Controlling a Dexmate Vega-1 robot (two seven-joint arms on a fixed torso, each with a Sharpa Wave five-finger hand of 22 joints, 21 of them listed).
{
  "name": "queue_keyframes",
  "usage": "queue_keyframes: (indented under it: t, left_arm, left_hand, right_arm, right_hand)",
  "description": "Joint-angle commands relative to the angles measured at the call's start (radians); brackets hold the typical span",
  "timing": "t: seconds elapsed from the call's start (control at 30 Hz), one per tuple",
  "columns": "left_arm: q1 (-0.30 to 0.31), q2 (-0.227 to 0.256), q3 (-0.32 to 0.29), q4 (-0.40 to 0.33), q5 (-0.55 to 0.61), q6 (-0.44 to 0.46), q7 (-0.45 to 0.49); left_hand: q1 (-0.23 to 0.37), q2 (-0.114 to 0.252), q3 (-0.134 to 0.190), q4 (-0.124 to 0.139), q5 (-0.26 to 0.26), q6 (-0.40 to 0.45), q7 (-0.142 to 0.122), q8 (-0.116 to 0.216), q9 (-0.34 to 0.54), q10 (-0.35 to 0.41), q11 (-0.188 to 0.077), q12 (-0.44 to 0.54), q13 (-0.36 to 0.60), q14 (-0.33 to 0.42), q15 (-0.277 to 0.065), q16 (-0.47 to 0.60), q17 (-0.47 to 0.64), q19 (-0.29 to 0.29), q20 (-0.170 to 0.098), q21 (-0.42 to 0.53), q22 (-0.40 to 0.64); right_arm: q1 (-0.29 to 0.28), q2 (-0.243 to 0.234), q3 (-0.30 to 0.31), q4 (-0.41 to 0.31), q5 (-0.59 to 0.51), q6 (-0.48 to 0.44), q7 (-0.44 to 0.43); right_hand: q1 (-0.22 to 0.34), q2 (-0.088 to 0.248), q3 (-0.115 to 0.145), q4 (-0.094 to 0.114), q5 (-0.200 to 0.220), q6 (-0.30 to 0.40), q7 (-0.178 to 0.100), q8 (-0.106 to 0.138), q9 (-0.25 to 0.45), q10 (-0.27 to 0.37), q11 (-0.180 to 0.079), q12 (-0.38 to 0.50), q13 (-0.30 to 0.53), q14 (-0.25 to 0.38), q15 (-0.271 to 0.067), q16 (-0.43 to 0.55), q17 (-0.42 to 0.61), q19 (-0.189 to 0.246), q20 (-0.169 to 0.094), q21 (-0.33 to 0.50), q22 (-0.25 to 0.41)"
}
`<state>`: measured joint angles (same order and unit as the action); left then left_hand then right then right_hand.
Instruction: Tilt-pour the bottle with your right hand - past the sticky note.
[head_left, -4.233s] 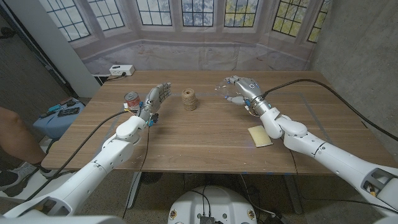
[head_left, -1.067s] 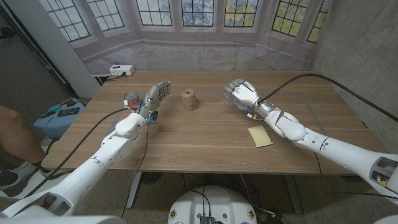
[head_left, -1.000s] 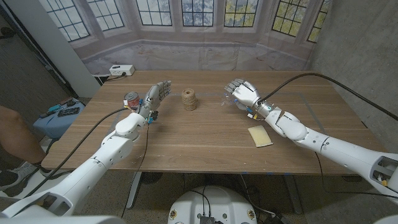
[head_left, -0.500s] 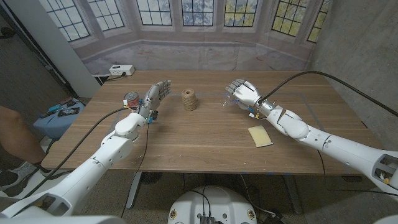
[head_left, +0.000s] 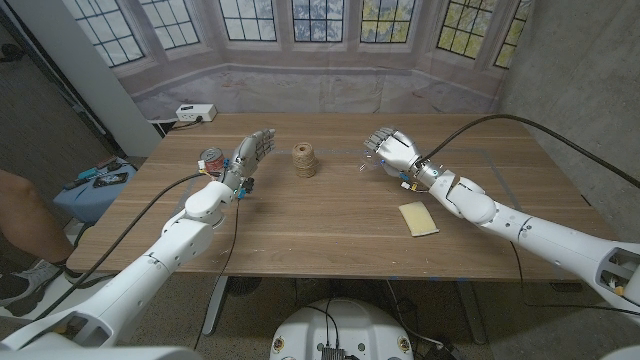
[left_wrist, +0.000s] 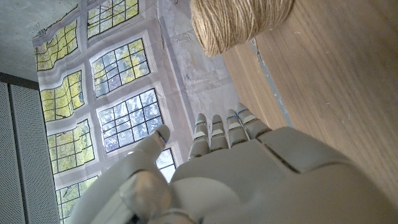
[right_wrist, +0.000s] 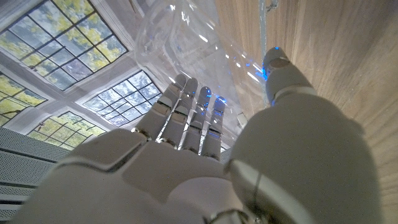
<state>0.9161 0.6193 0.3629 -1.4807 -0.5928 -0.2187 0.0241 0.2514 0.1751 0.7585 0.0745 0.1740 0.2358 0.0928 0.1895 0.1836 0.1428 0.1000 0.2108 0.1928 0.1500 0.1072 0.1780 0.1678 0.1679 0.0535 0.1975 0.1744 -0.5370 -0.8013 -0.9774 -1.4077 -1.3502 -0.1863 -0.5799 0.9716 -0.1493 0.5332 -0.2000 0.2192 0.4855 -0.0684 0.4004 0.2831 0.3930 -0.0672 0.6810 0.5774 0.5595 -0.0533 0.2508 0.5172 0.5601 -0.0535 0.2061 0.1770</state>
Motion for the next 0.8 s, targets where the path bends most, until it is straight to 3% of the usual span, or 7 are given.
queue_keyframes:
  t: [0.03,0.8]
  left_arm:
    - [-0.001,0.005,0.001,-0.011,0.003,0.011,0.003]
    - [-0.006,-0.004,0.008,-0.001,0.005,0.005,-0.002]
  left_hand:
    - [0.008,0.0,0.001,-0.003,-0.003,0.005,-0.001,-0.001,0.004,0.008,0.003,-0.001,0.004,0.005,0.003,0.002,0.003,0.008,0.001,0.003,0.002]
    - [0.009,0.0,0.0,-0.003,-0.003,0.006,0.0,-0.001,0.004,0.007,0.003,-0.002,0.004,0.005,0.003,0.002,0.003,0.009,0.0,0.003,0.002]
  right_arm:
    - [-0.004,0.017,-0.012,0.024,0.015,-0.028,-0.022]
    - [-0.034,0.023,0.024,-0.019,0.116,-0.031,-0.015]
  right_hand:
    - [0.007,0.011,0.044,0.036,0.009,0.007,-0.003,0.008,-0.001,0.039,-0.039,0.009,0.001,0.008,-0.141,-0.005,0.006,-0.001,-0.013,-0.003,0.001]
    - [-0.004,0.011,0.053,0.042,0.01,0.008,-0.003,0.01,-0.002,0.043,-0.033,0.011,0.002,0.018,-0.139,-0.01,0.016,0.004,-0.014,-0.001,0.001]
